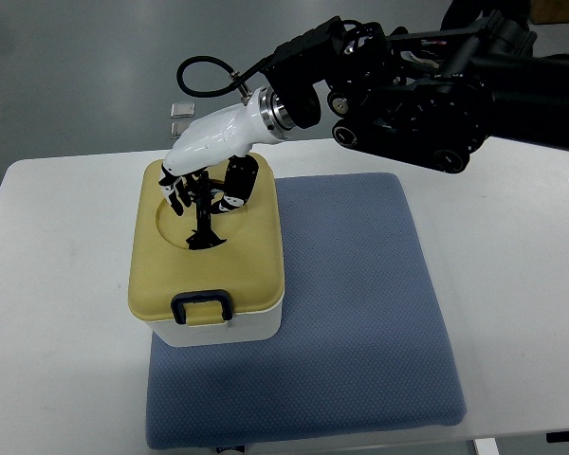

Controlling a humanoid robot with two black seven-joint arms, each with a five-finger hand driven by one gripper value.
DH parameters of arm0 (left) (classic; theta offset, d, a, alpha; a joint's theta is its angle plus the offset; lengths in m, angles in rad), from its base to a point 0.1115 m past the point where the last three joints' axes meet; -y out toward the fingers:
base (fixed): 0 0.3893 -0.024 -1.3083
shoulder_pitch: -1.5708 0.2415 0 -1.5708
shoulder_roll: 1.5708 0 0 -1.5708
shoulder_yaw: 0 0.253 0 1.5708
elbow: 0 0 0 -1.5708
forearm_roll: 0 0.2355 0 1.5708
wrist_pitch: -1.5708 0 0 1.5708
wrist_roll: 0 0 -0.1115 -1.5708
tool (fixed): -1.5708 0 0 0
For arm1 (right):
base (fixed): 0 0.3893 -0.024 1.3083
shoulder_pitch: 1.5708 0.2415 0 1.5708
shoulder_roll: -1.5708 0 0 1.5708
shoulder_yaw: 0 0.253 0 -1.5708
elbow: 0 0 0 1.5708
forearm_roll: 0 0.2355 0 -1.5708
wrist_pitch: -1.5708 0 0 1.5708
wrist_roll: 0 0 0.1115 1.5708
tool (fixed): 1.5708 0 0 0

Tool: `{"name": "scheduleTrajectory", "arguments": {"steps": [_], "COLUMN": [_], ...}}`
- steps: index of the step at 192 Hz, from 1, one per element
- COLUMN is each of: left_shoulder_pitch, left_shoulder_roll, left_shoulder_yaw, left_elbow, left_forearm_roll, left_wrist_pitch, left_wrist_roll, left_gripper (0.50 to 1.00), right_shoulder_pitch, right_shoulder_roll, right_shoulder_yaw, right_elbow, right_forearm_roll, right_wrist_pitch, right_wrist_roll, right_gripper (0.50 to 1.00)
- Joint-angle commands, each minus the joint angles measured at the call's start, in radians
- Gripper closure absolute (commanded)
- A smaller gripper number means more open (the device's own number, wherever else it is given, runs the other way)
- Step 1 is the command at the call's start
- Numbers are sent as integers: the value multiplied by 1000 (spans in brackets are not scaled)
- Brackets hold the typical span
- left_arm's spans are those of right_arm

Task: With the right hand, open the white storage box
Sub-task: 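Lower the right hand and grasp the black handle on the lid, then lift the yellow lid up off the white box with the right hand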

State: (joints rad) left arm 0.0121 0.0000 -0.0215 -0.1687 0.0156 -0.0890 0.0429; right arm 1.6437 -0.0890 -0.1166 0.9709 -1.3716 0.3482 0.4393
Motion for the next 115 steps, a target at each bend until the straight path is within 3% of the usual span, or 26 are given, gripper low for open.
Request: {"name": "scheduleTrajectory", "arguments": {"steps": [1,33,115], "left_shoulder_pitch": [0,0,0], "left_shoulder_roll": [0,0,0], "left_shoulder_yaw": [0,0,0], "left_elbow": [0,0,0], "left_forearm_roll": [0,1,0], "left_wrist_pitch": [0,0,0], "left_wrist_roll": [0,0,0], "left_gripper": [500,500,500], "right_shoulder_pitch": [1,-1,11], "right_shoulder_roll": [0,0,-1], "right_shoulder_yaw": [0,0,-1], "right_elbow": [0,2,2], "right_forearm_roll": [-9,-43,-47], "right_wrist_pitch": [-3,-43,-86], "right_wrist_roll": [18,58,118], "right_gripper": [946,991,1000]}}
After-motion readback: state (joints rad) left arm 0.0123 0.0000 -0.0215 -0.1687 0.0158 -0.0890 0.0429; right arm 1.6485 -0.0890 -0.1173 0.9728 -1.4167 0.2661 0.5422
